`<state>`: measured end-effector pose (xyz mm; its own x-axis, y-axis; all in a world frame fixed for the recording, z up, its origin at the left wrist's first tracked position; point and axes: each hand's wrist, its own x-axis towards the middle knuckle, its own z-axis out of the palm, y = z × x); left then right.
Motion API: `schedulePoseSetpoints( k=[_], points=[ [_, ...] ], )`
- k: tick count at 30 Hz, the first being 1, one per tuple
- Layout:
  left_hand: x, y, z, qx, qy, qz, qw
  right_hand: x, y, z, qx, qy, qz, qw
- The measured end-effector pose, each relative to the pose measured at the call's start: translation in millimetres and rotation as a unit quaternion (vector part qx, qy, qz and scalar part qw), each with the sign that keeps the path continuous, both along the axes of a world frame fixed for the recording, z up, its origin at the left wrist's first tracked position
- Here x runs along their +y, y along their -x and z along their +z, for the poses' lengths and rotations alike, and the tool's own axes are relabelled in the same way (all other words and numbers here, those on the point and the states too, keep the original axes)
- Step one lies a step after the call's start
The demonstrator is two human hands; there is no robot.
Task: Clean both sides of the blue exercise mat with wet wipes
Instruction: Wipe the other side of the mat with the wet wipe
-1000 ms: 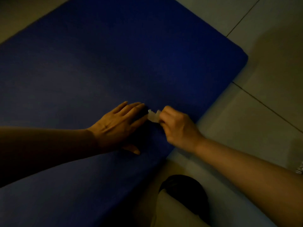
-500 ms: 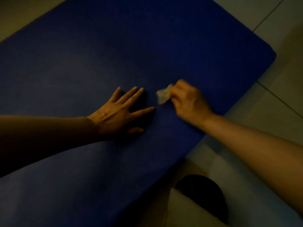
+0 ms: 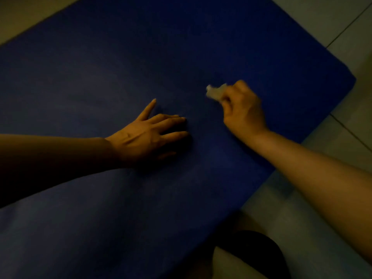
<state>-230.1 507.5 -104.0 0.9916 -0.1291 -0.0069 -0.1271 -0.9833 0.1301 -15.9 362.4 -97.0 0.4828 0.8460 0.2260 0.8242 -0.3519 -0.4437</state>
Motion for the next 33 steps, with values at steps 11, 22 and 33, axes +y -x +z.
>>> schedulePoseSetpoints(
  k=[11,22,33],
  points=[
    [6.3,2.5,-14.9,-0.003,0.048,0.024,0.999,21.7,16.6,-2.1,-0.007,-0.002,0.099,0.995],
    [34.8,0.8,-10.5,-0.060,0.073,0.161,0.982,49.5,38.1,-10.6,-0.047,-0.025,0.132,0.990],
    [64.1,0.9,-12.9,-0.109,0.076,0.209,0.969,73.4,56.4,-18.0,-0.002,-0.035,0.136,0.990]
  ],
)
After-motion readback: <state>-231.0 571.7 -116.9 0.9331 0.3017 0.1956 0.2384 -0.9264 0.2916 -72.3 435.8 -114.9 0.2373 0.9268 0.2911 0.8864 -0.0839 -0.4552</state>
